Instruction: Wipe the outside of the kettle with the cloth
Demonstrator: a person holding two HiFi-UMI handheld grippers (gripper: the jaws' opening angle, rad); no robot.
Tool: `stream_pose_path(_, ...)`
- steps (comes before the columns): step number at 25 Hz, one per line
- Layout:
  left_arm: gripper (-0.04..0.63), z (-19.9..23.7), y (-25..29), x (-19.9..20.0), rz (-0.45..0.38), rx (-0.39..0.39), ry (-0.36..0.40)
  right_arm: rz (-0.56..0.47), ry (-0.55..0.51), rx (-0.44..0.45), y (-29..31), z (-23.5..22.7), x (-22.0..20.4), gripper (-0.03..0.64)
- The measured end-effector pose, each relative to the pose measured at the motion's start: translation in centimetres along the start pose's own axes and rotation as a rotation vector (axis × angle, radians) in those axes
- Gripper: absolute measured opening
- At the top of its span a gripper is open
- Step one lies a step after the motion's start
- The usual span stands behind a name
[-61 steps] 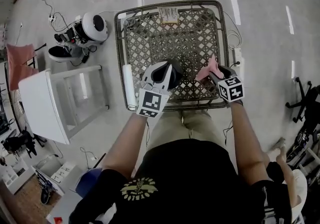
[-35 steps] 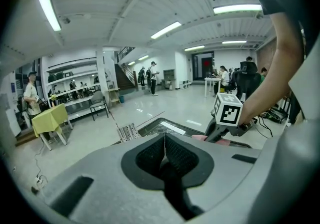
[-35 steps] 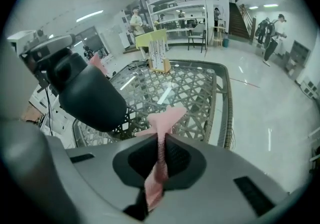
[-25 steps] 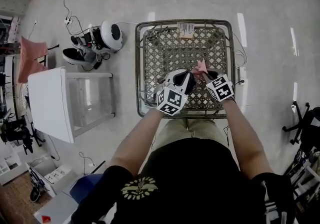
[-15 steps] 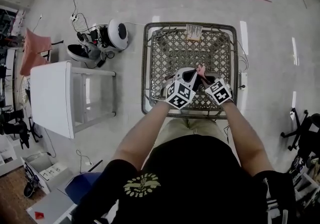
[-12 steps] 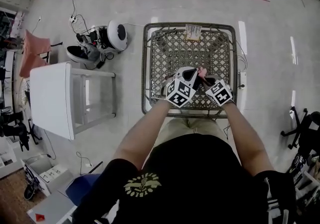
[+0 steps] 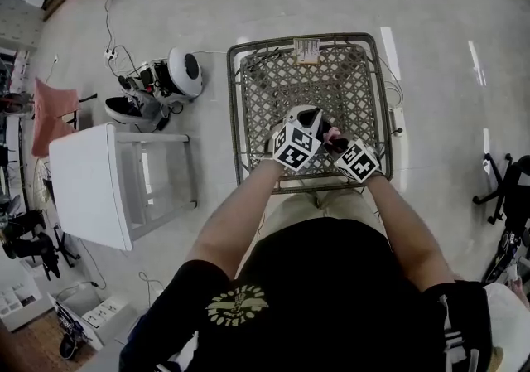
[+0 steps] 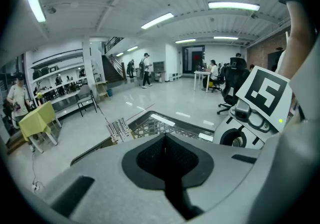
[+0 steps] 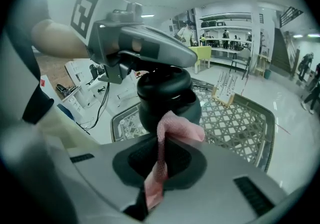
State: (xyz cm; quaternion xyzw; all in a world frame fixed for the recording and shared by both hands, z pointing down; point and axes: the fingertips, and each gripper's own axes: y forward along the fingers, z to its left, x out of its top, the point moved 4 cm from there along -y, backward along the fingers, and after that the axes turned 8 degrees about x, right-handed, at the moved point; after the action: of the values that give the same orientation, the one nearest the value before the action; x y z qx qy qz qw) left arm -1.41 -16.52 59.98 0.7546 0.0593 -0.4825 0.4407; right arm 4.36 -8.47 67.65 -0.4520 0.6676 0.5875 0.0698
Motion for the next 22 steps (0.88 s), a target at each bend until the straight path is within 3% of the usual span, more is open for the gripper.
stream_pose_path(9,0.008,-0.1,-0.3,0.0,0.002,-0.008,0.048,-0.065,-0.028,0.066,1.7,5.3,2.8,0.018)
stream_pose_path(17,0.008,0.8,-2.0,-1.2,-0.044,0.007,-0.01,-0.025,-0.063,0.082,2.5,5.1,2.3,0.018)
stream_pose_path(22,0.008,0.1,-2.2,-1.4,-0.07,0.001,0.001,0.049,-0.048,0.068,2.0,3.1,0.0,0.018)
